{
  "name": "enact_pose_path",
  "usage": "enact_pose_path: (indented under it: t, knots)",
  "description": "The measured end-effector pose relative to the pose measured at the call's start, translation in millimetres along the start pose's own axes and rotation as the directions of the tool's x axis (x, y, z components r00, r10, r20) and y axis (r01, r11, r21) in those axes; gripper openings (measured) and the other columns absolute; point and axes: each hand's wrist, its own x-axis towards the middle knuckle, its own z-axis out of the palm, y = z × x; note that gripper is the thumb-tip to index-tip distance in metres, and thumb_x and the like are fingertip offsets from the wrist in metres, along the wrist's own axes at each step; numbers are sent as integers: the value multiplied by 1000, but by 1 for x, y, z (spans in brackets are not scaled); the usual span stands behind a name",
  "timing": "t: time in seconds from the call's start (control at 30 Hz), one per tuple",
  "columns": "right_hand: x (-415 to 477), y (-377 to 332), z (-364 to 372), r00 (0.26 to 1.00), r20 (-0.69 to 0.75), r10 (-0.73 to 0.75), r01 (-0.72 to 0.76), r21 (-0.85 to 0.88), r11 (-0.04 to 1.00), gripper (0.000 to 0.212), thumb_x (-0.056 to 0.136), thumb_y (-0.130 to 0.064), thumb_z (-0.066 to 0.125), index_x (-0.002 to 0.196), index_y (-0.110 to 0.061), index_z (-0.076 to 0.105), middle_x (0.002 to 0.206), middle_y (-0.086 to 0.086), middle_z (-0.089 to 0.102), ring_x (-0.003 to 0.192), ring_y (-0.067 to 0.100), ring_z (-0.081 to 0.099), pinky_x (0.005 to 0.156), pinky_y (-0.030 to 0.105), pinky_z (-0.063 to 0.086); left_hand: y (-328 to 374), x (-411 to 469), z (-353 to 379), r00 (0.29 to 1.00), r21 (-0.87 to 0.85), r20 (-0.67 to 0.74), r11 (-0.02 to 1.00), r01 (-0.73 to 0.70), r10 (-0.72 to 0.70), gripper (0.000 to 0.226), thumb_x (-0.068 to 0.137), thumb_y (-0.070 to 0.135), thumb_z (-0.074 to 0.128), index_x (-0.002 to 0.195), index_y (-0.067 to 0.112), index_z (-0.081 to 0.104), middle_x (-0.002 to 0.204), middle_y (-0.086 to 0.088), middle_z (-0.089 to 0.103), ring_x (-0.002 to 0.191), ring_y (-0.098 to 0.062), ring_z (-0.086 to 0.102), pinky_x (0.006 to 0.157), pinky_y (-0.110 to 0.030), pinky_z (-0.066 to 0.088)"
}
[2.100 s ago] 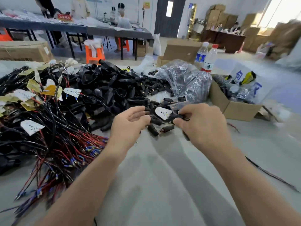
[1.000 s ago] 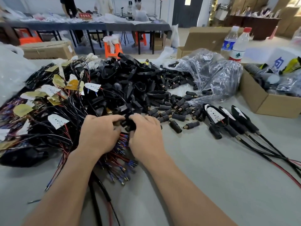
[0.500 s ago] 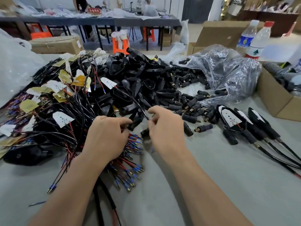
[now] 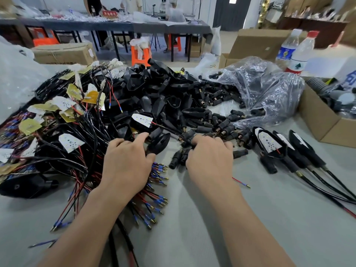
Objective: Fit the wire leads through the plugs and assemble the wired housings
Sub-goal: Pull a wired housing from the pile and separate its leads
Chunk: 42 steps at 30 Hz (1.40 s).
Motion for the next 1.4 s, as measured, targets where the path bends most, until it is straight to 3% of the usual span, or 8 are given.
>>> enact_pose_path:
  t: [0.2,0.4,0.6,0.7,0.83,0.9,1.2,1.4]
  knots:
    - [1,9,-10,987,-94,127,-109,182,977,26,79,-6,52,89,-25,67,92,-5,65,96,24,56,69,34,34,2,-4,-3,986,-260,-147,965,42,-82,77,88,19,78,155,22,40,101,9,74,105,-22,59,103,-36,39]
    - [3,11,-7,973,186,134,-141,29,990,27,79,-9,58,99,-26,68,93,0,71,91,28,63,69,31,41,3,-5,-4,967,-339,-207,938,70,-147,78,86,16,79,153,24,39,105,14,73,108,-23,64,96,-38,45]
    - [6,17,-11,969,-2,249,-240,256,937,23,85,-9,54,96,-27,61,85,-8,59,83,25,51,73,33,36,-1,-7,2,976,-275,-182,959,67,-120,54,87,18,77,137,28,58,107,9,73,112,-27,58,91,-30,36]
    - [11,20,-14,957,7,292,-242,577,780,12,91,-13,59,92,-23,64,84,-6,67,82,19,59,71,30,42,-1,-6,2,984,-246,-132,966,82,-117,50,86,22,78,133,30,64,103,11,72,113,-24,56,96,-32,40]
    - [11,16,-19,927,343,153,-365,920,146,15,96,4,50,89,-8,56,61,6,61,40,12,41,42,22,29,-3,-5,4,993,-166,-86,984,67,-82,47,85,33,75,131,33,66,97,13,71,109,-22,58,103,-35,40]
    - [10,14,-20,913,406,27,-405,914,-33,17,100,6,44,91,-7,51,60,9,59,38,12,37,40,22,23,-3,-5,5,993,-160,-85,985,64,-78,46,86,36,73,131,33,66,96,13,70,108,-21,57,105,-34,38]
    - [6,8,-20,951,307,-46,-289,929,233,23,98,5,42,93,-13,54,70,6,70,49,14,51,46,23,36,2,-9,0,991,-380,-99,924,41,-85,40,82,19,83,117,37,76,99,12,58,98,-15,61,92,-28,45]
    - [14,14,-22,968,236,91,-234,972,-30,24,101,6,42,90,-12,54,70,9,71,53,17,61,49,24,49,0,-11,-1,984,-472,-132,881,40,-116,35,81,19,85,109,38,79,99,16,59,98,-14,61,92,-26,44]
